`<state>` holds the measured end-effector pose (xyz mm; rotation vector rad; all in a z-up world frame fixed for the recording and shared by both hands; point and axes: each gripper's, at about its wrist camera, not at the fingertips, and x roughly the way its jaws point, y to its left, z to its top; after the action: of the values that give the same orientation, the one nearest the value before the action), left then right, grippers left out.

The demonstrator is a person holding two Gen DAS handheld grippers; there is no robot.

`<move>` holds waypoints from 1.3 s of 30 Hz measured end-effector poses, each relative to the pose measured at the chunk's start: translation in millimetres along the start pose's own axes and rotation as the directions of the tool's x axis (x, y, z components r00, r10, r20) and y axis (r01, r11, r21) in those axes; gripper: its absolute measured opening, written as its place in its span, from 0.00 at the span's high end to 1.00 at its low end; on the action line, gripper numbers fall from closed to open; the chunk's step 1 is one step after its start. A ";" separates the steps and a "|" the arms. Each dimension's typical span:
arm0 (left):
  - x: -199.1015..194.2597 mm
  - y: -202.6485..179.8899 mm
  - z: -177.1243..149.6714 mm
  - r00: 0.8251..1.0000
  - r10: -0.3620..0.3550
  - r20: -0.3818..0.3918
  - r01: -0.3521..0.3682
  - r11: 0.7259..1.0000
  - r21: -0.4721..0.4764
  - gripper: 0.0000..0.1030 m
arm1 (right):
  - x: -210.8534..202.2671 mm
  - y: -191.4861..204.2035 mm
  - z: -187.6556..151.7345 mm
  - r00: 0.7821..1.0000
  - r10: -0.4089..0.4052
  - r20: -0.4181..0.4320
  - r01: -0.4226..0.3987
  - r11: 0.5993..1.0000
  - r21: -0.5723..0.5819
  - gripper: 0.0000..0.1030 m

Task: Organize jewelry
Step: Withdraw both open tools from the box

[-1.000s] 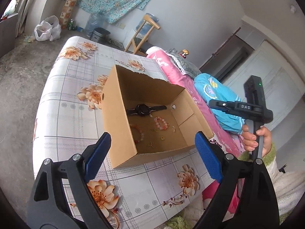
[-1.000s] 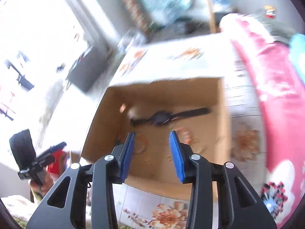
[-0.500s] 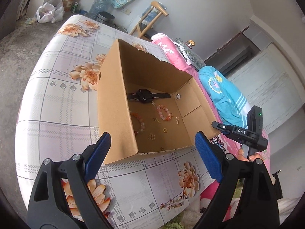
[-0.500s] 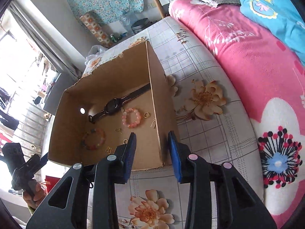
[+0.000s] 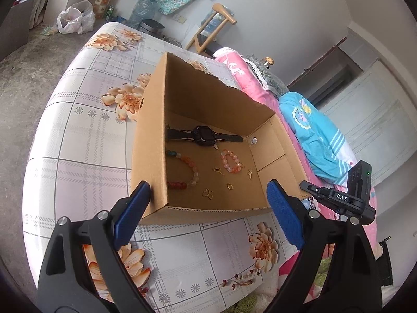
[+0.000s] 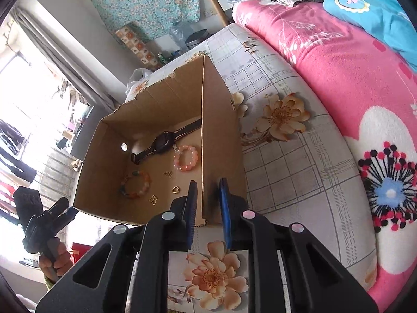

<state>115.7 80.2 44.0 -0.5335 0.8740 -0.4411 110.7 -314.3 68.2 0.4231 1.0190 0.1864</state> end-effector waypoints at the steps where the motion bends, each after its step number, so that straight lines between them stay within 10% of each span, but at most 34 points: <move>1: -1.7 -1.7 -3.0 1.000 0.001 -0.003 -0.001 1.000 0.004 0.17 | -2.0 -0.5 -2.5 1.000 -0.002 0.000 0.002 1.000 -0.001 0.83; 21: -48.9 -31.6 -85.2 1.000 -0.017 0.000 0.017 0.998 0.062 0.17 | -44.3 -15.7 -58.8 1.000 -0.006 -0.009 0.006 1.000 0.010 0.83; 29: -73.0 -58.2 -98.5 0.987 0.096 0.129 -0.116 0.980 0.160 0.16 | -66.6 -3.7 -74.4 0.993 -0.081 0.087 0.084 0.996 -0.038 0.82; 39: -85.6 -119.6 -115.5 0.907 0.334 0.255 -0.389 0.897 0.210 0.08 | -104.5 64.8 -123.2 0.970 -0.119 0.213 0.176 0.945 -0.276 0.28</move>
<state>-43.9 5.3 106.3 -0.1640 0.6758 -0.1445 -45.8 -260.2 122.0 0.0901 0.8106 0.1547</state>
